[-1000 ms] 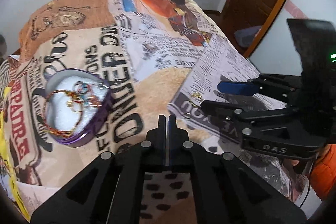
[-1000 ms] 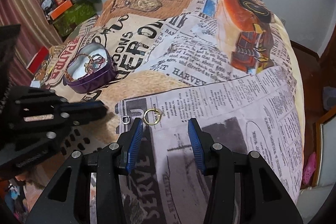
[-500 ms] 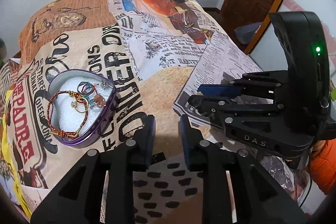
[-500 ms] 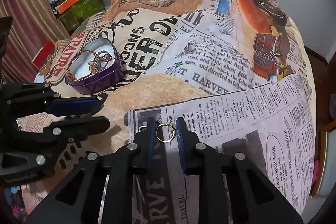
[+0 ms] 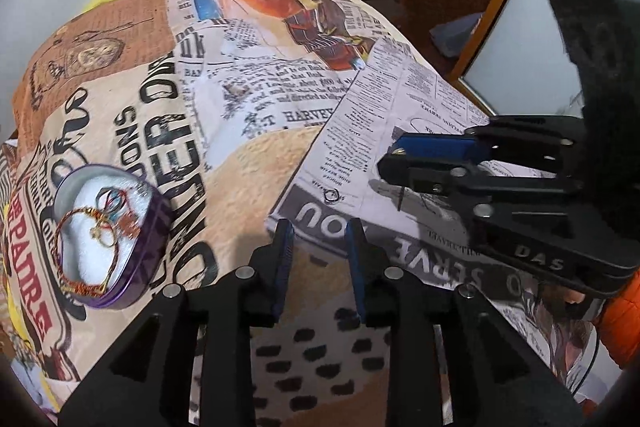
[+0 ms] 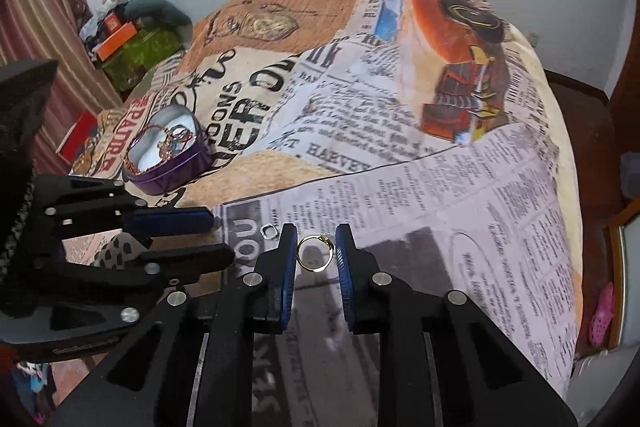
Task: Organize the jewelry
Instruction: 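Close the right tool on the small gold ring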
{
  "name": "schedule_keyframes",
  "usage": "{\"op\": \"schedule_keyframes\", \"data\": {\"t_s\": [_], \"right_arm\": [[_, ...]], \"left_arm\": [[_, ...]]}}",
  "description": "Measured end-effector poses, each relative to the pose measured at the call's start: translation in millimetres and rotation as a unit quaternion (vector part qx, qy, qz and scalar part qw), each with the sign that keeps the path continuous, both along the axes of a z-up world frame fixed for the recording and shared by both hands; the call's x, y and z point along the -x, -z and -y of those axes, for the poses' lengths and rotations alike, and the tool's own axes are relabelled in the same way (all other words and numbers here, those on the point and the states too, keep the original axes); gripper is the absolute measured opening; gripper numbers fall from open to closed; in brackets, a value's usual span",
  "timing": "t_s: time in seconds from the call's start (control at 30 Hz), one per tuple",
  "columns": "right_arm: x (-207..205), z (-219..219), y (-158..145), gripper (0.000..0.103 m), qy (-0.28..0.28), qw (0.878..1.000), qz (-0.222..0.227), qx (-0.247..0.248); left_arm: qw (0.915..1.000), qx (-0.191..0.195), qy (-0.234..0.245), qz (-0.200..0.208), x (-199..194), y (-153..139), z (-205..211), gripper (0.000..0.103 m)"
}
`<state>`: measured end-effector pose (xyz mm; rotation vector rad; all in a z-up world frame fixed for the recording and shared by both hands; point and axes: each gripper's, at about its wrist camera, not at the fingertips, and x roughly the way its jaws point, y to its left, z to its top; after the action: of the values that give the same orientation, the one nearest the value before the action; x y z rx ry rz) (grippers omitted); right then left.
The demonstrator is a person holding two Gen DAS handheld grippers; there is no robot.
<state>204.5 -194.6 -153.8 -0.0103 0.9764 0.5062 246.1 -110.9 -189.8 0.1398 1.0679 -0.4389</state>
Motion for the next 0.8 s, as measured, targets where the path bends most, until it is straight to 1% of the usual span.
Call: {"op": "schedule_keyframes", "data": {"t_s": [0.13, 0.33, 0.47, 0.63, 0.7, 0.73, 0.77, 0.8], "right_arm": [[1, 9, 0, 0.018, 0.01, 1.0, 0.003, -0.003], [0, 23, 1, 0.017, 0.021, 1.0, 0.004, -0.013], [-1, 28, 5, 0.018, 0.025, 1.0, 0.001, -0.017], [-1, 28, 9, 0.018, 0.024, 1.0, -0.001, -0.015], [-1, 27, 9, 0.017, 0.023, 1.0, -0.001, -0.013], [-1, 26, 9, 0.018, 0.022, 1.0, 0.0, -0.013], [-1, 26, 8, 0.018, 0.023, 1.0, 0.001, -0.014], [-1, 25, 7, 0.018, 0.023, 1.0, 0.001, -0.015]], "left_arm": [[0.9999, -0.007, 0.005, -0.005, -8, 2, 8, 0.027], [0.9995, -0.024, 0.02, 0.0, -19, 2, 22, 0.028], [0.999, -0.036, 0.026, -0.005, -27, 10, 30, 0.028], [0.9995, -0.024, 0.02, -0.009, -32, 19, 29, 0.028], [0.9994, -0.026, 0.02, -0.006, -32, 19, 29, 0.022], [0.9994, -0.028, 0.019, -0.006, -32, 20, 30, 0.013], [0.9994, -0.029, 0.019, -0.007, -32, 20, 30, 0.008], [0.9995, -0.026, 0.019, -0.008, -32, 20, 29, 0.008]]}}
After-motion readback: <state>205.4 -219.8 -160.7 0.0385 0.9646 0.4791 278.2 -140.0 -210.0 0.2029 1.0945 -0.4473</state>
